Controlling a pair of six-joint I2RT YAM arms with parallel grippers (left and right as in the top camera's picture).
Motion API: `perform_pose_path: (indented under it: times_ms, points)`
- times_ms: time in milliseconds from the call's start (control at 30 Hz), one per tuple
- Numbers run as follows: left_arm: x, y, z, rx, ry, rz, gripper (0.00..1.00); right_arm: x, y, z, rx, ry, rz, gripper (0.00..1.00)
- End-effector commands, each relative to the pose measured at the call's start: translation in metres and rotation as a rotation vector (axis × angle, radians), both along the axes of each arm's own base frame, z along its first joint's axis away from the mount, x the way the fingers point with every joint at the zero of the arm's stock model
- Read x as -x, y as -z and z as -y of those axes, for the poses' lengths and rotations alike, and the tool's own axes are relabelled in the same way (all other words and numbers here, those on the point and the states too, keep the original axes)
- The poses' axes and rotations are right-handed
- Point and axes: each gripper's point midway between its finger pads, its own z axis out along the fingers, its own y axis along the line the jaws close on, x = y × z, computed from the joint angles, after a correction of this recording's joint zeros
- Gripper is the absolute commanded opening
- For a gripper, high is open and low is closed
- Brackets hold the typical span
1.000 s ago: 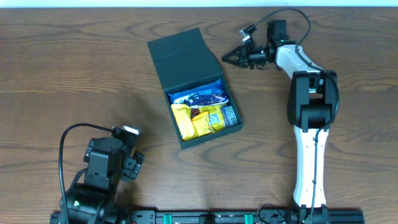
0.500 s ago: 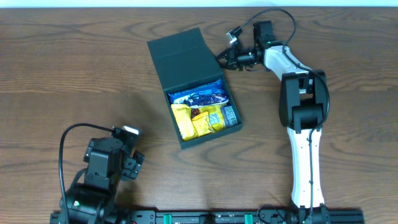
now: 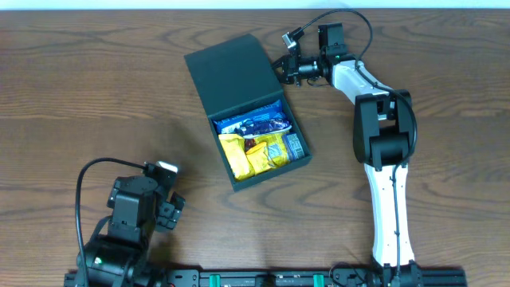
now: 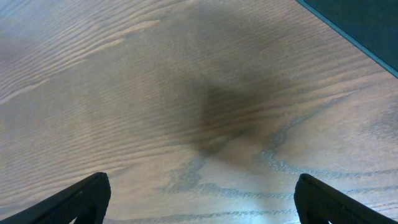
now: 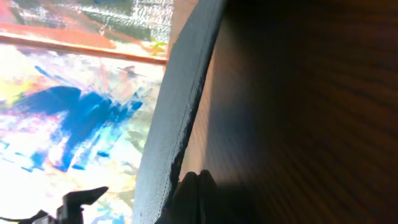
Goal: Pack container
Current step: 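Push the lid forward with the right gripper to close the box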
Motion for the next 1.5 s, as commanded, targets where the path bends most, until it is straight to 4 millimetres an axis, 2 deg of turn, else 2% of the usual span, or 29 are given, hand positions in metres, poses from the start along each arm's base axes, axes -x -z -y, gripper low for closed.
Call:
perform_pose_path:
  times_ms: [0,267,533,967,1133,1467]
  points:
    - [0.0,-0.001,-0.004,-0.017,-0.007,0.004,0.95,0.014,-0.014,-0.013,-0.079,-0.083,-0.028,0.02]
    - [0.0,-0.001,-0.004,-0.017,-0.007,0.004,0.95,0.025,-0.031,-0.013,-0.166,-0.157,-0.027,0.02]
    - [0.0,-0.001,-0.004,-0.017,-0.007,0.004,0.95,0.022,-0.046,-0.014,-0.182,-0.172,-0.005,0.02]
    - [0.0,-0.001,-0.004,-0.017,-0.007,0.004,0.95,0.032,-0.111,-0.028,-0.194,-0.21,0.099,0.02]
    - [0.0,-0.001,-0.004,-0.017,-0.007,0.004,0.95,0.034,-0.128,-0.029,-0.196,-0.215,0.114,0.02]
    - [0.0,-0.001,-0.004,-0.017,-0.007,0.004,0.95,0.039,-0.139,-0.033,-0.197,-0.224,0.12,0.02]
